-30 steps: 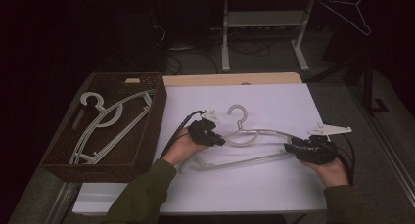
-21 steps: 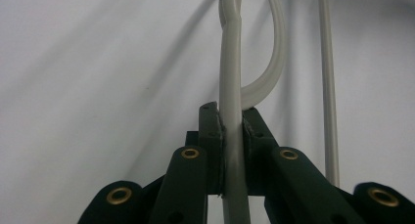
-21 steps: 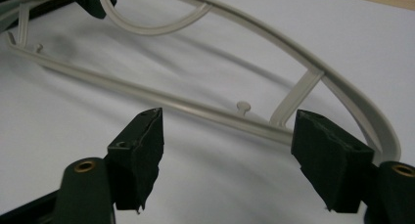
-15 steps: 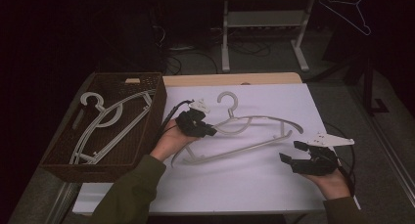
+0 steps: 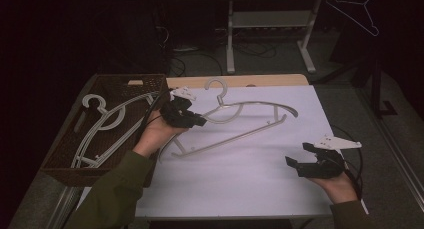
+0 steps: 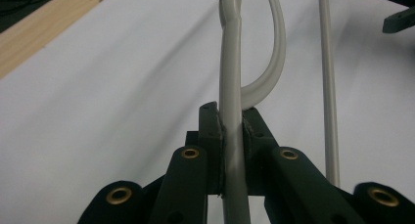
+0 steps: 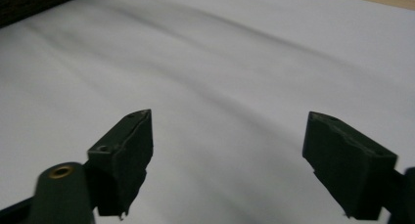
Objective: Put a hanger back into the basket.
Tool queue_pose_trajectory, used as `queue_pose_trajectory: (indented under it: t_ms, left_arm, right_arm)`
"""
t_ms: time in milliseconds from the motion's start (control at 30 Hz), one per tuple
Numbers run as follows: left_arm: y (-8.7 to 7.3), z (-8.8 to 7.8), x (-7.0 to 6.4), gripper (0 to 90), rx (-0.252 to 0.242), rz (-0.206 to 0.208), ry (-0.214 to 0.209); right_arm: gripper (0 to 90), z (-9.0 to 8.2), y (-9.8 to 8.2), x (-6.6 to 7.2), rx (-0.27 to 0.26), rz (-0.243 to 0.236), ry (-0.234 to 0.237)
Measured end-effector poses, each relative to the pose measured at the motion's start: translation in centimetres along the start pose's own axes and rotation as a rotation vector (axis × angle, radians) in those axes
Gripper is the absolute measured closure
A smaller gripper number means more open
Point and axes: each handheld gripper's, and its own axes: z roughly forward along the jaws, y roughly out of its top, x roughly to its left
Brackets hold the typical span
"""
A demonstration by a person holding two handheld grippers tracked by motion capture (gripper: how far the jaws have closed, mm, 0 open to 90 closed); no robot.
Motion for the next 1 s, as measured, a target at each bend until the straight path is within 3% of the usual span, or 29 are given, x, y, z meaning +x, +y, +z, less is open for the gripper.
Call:
queue_pose_trajectory:
  t_ms: [67,200,433,1000]
  left_arm:
    - [0.0,-0.8,0.2,82.3,-0.013,-0.021,0.018]
    - [0.1,-3.2,0.8,82.3,-0.018,-0.017,0.052]
    - [-0.4,-5.9,2.0,82.3,-0.036,-0.039,0.092]
    - [-4.2,-13.1,5.5,82.2,-0.090,-0.131,0.220]
  right_arm:
    - [12.5,0.1,0.0,0.0,0.000,0.000,-0.003]
    - [6.7,0.1,0.1,0.0,-0.002,-0.001,-0.007]
    - [5.8,0.1,0.2,0.1,-0.017,-0.001,-0.017]
    - [6.0,0.4,0.0,0.2,-0.015,-0.012,-0.013]
